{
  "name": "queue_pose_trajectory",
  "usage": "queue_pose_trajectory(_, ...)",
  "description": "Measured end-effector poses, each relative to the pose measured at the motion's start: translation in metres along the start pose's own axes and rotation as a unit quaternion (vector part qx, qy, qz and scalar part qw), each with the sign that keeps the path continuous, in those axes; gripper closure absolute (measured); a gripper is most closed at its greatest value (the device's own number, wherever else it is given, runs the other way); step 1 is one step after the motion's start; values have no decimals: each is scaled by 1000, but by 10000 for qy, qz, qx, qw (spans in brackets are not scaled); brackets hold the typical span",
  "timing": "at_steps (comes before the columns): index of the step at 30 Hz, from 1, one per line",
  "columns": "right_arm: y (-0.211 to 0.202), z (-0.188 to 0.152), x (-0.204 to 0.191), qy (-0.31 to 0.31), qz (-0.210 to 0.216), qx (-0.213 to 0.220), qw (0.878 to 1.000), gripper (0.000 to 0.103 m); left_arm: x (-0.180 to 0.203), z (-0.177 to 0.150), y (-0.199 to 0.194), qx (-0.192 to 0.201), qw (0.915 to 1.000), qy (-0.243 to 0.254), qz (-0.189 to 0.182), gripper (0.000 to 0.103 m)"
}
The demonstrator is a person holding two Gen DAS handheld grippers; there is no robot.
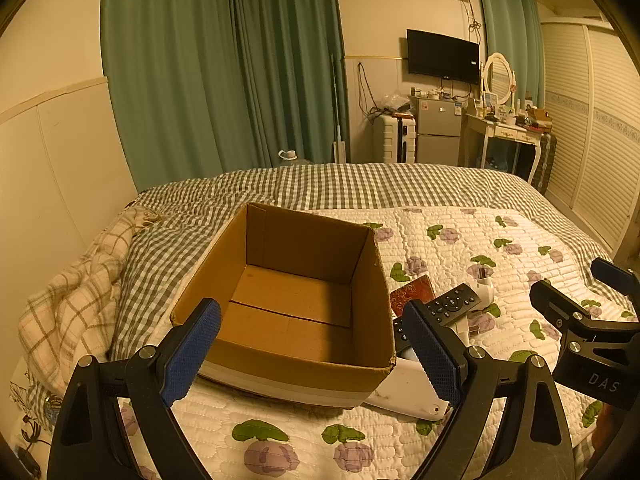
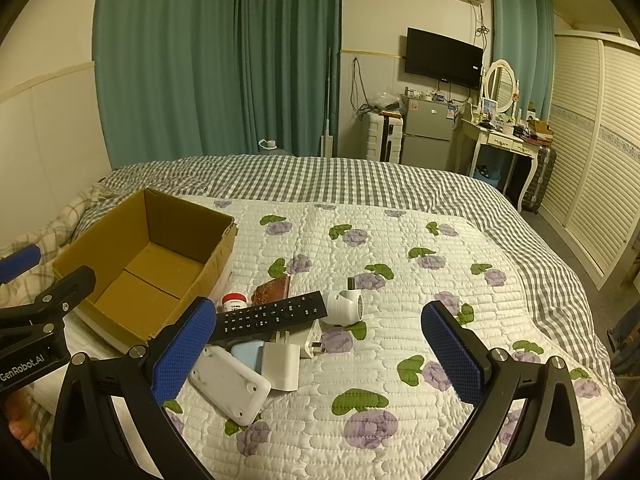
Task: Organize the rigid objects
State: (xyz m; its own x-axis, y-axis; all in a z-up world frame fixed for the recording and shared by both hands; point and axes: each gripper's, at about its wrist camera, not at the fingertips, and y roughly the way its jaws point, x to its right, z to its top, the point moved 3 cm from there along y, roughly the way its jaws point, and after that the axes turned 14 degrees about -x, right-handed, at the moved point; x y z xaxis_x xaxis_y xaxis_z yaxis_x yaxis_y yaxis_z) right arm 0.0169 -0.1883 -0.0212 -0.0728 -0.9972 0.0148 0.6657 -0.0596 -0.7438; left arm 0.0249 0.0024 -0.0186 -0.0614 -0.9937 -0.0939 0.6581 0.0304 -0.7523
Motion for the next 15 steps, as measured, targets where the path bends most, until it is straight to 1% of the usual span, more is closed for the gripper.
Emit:
queue_pose_trajectory(7, -9, -8, 4, -12, 10, -12, 10000, 0, 0, 0, 0, -2, 10000, 6, -3, 8)
queue_pose_trajectory(9, 3, 0, -1, -6, 0, -8, 10000, 0, 0, 0, 0, -5, 10000, 5, 1, 8)
queue_pose_trajectory(15, 0, 1, -1, -10, -1, -18, 10000, 0, 0, 0, 0, -5, 10000, 0, 5, 8)
